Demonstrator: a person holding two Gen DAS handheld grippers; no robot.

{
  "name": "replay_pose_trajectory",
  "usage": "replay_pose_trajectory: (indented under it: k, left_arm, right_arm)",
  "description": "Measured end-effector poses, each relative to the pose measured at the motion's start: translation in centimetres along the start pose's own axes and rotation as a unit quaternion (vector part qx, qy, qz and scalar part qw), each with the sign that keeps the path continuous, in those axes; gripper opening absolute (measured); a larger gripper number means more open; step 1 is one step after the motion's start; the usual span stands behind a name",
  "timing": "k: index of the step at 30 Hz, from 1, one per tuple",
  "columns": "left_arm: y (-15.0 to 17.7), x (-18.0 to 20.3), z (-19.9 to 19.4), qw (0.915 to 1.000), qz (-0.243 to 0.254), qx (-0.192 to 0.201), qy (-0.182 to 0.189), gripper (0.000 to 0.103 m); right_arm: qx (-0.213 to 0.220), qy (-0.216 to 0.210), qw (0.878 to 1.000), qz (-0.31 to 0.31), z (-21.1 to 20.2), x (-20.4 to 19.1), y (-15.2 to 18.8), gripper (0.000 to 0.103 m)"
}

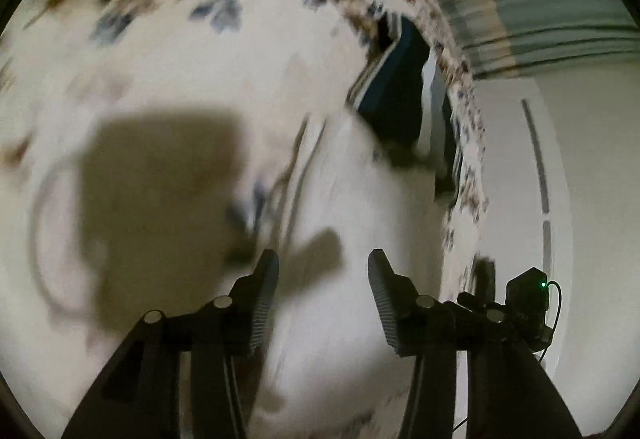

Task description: Fold small clothes

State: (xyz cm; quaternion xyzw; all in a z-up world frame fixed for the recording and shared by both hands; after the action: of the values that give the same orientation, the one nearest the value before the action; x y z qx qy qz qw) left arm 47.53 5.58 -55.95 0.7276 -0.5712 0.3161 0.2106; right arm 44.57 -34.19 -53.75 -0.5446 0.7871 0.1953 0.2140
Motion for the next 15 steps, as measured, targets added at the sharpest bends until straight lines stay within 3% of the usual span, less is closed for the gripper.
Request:
replay_pose_trajectory:
  k: [4,6,7,8,11,13,15]
  left_arm:
    - [4.3,-0.6,1.3,0.9991,-0.028,-0.026,0.020,0.043]
    - [5.4,-0.7,2.1,0.9994,-0.029,-0.014,0.015,0.041]
    - [5.5,-0.5,2.0,0.9997,-0.025,-0.004,0.006,0.029]
    - [5.6,-0.3,1.9,0.9998,-0.020,0.005,0.002,0.007]
    - [5.1,-0.1,0.4,0.9989,-0.030,0.035,-0.008,0.002]
    - [4.8,-1.0,-0.6,0.9980,-0.040,0.044,-0.021,0.002]
    - [5.0,-2.4,-0.1,0.9972,-0.059,0.033,-0.030,0.002]
  right_arm:
    - [-0.054,-0.022,0.998,0.022,1.5,2.0,6.1,0.053]
    - [-0.072,-0.037,0.996,0.043,3.0,2.9,8.0,0.053]
    - [-0.076,-0.049,0.995,0.051,3.7,3.1,8.6,0.053]
    - [-0.071,-0.068,0.994,0.057,4.1,3.1,9.0,0.053]
    - [-0.042,-0.077,0.995,0.047,4.2,2.5,9.2,0.012]
    - [-0.019,-0.060,0.997,0.038,3.2,2.3,9.1,0.008]
    - [0.009,-0.014,0.999,0.037,2.1,3.7,8.6,0.006]
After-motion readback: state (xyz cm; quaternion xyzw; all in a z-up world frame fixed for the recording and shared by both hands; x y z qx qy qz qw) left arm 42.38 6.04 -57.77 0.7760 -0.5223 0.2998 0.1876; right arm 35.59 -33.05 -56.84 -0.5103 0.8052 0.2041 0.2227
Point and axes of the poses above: each gripper's, at about its wrist camera, not at the fingertips, and z roughly the way its jaws point, x to its right, y to its underside, the point moved 8 cm from there along z, roughly the way its jaws point, and after that the axes turned 1 degree about -x, right-handed, at the moved point
